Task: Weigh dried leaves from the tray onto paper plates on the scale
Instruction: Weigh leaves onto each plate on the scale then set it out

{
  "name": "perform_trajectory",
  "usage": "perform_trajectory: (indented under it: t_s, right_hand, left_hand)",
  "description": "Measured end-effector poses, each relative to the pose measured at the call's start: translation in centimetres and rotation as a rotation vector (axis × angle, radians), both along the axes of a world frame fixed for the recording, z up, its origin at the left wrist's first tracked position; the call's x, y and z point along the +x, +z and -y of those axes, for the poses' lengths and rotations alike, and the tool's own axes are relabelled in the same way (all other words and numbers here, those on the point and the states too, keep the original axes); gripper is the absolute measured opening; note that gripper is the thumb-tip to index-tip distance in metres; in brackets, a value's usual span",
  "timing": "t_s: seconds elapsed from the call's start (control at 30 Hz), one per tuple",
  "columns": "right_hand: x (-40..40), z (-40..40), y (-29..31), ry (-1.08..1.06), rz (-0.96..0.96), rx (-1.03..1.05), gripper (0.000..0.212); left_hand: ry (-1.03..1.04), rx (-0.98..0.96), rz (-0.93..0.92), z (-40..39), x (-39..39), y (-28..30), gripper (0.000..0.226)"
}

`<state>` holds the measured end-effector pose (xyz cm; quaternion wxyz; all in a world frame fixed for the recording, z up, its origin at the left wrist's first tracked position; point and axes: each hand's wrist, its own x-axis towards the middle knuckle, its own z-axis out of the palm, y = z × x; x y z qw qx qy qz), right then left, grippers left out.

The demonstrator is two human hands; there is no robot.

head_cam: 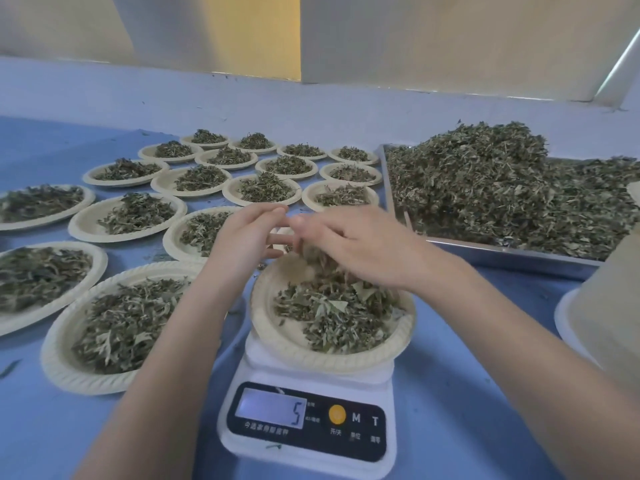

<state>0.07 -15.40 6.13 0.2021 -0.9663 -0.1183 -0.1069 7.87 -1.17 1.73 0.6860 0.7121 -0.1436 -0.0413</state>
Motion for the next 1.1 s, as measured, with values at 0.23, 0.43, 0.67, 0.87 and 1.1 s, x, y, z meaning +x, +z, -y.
perform_trajectory:
  t_s: [0.23,0.43,0.67,0.87,1.1]
  right_hand:
    - [-0.1,1.5,-1.1,0.042,-0.235,0.095,0.068]
    - [0.1,2.4,-1.9,0.042,-0.133,0.380,0.056]
    - [-0.4,2.9,-2.4,-0.096,-0.039,0.447,0.058]
    - [-0.3,3.4,-2.6,-0.124,-0.046,0.445,0.049]
    - [0.0,4.0,-2.9,-0.136,-0.037,0.474,0.050]
  left_hand:
    - [-0.001,-0.060,-0.011,-0.2,0.2,-0.2,0.017]
    - [-0.001,-0.067,-0.022,-0.2,0.2,-0.2,0.017]
    - [-0.021,-0.016,-0.003,-0.1,-0.1,-0.4,0.023]
    - [-0.029,0.022,0.008,0.0,-0.3,-0.3,0.023]
    - [-0.040,0.049,-0.003,0.1,-0.3,-0.3,0.020]
